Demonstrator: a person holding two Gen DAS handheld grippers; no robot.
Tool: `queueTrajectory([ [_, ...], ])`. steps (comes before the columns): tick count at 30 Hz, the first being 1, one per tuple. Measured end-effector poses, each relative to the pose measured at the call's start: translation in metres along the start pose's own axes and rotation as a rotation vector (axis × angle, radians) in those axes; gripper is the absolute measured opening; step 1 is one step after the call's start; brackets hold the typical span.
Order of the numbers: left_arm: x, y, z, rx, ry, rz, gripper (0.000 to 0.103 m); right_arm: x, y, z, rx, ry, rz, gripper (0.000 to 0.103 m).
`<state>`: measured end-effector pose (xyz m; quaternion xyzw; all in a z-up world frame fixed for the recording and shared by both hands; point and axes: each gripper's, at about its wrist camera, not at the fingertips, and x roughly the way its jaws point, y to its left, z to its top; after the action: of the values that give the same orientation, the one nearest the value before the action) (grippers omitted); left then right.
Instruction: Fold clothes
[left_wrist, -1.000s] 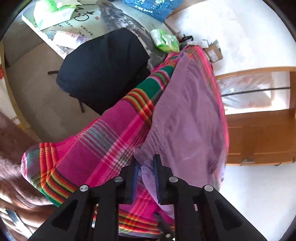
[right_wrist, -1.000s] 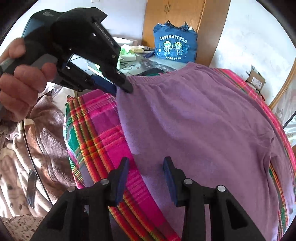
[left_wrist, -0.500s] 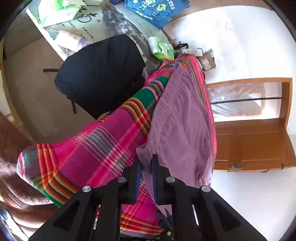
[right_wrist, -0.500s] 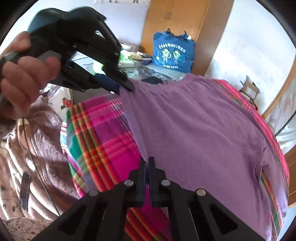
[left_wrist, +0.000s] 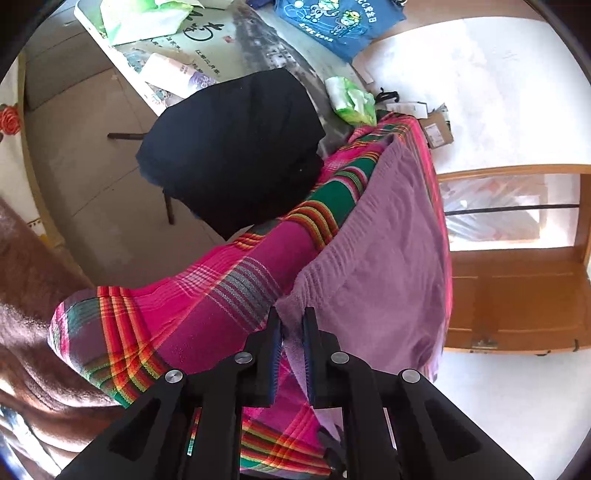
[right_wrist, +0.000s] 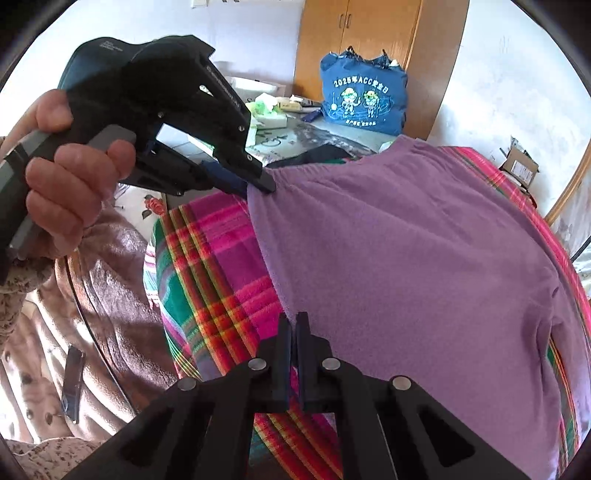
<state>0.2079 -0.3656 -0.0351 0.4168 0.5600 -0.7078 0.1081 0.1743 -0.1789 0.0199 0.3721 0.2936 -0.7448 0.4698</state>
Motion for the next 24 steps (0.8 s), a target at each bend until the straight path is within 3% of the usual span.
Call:
queueTrajectory([
  [5, -0.001, -0.012, -0.003, 0.048, -0.014, 0.053, 0.013, 0.0, 0.0, -0.001, -0.005, -0.002, 0.037, 0.012],
  [9, -0.007, -0.022, -0.004, 0.073, -0.024, 0.093, 0.021, -0.013, -0.017, 0.002, 0.043, -0.022, 0.134, 0.016],
  [13, -0.029, -0.04, -0.002, 0.124, -0.118, 0.193, 0.024, -0.041, -0.055, 0.006, 0.109, -0.081, 0.214, 0.016],
  [18, -0.048, -0.08, 0.006, 0.233, -0.178, 0.266, 0.028, -0.076, -0.129, 0.011, 0.206, -0.12, 0.184, 0.021],
  [24, -0.053, -0.142, 0.02, 0.371, -0.206, 0.306, 0.028, -0.123, -0.225, 0.021, 0.326, -0.164, 0.008, 0.022],
])
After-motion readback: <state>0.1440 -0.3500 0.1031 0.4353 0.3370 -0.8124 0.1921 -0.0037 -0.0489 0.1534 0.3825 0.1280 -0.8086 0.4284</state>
